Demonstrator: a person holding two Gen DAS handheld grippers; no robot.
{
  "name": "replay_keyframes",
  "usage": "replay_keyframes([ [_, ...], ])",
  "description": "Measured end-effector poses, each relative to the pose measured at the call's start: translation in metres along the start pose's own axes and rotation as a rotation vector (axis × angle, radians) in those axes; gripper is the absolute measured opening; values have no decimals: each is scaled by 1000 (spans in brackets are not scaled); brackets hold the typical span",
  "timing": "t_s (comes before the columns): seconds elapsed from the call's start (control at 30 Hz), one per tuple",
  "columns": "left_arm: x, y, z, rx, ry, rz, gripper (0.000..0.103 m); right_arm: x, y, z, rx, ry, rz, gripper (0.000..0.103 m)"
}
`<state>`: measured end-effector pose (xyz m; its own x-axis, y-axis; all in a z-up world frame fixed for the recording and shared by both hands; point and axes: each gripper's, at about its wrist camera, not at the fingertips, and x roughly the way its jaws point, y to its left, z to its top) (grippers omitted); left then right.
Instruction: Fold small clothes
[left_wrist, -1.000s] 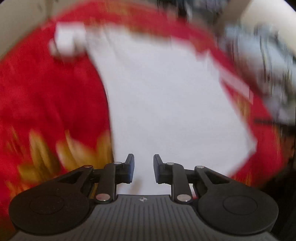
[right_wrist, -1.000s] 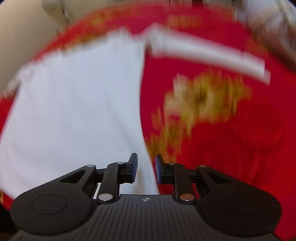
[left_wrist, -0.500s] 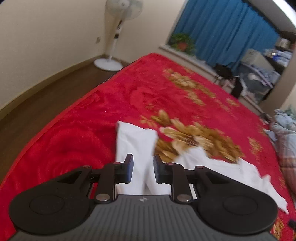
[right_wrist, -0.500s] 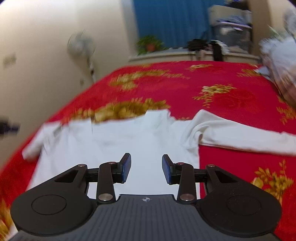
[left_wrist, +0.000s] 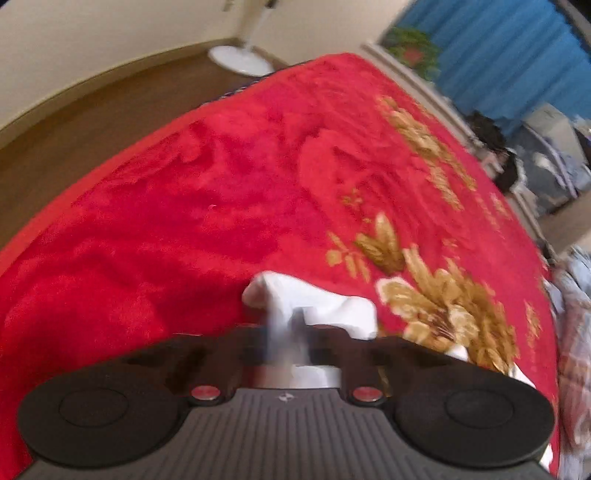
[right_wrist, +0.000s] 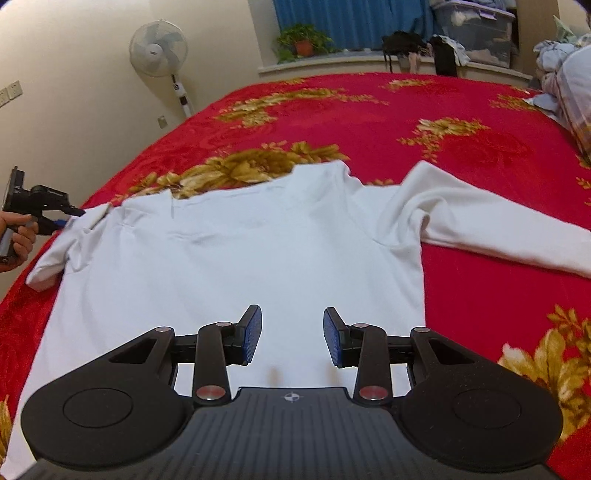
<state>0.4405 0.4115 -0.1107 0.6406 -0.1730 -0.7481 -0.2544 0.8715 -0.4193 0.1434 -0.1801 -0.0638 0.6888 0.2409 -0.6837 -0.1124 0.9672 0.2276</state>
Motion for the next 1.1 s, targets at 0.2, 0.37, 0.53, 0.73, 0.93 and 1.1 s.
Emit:
replay_keyframes([
  [0.2,-168,55,-29,-83,-481,52,3,3,4,5,9,-11,2,38],
  [0.37,-269,125,-103,-304,-608,96,4,-6,11,8,-4,-38,34,38],
  [0.53,-259,187,-148,-482,-513,174,4,-6,13,4,31,-14,42,38],
  [0.73,-259,209,-154,-536,-515,190,4,-17,22,-1,9,-9,43,38],
  [0.93,-271,160,-127,-461,-656,244,4,-25,15,-6,29,-16,-1,38],
  [1.1,-266,94,-110,-324,-591,288,3,-25,3,-9,57,-11,-31,38],
])
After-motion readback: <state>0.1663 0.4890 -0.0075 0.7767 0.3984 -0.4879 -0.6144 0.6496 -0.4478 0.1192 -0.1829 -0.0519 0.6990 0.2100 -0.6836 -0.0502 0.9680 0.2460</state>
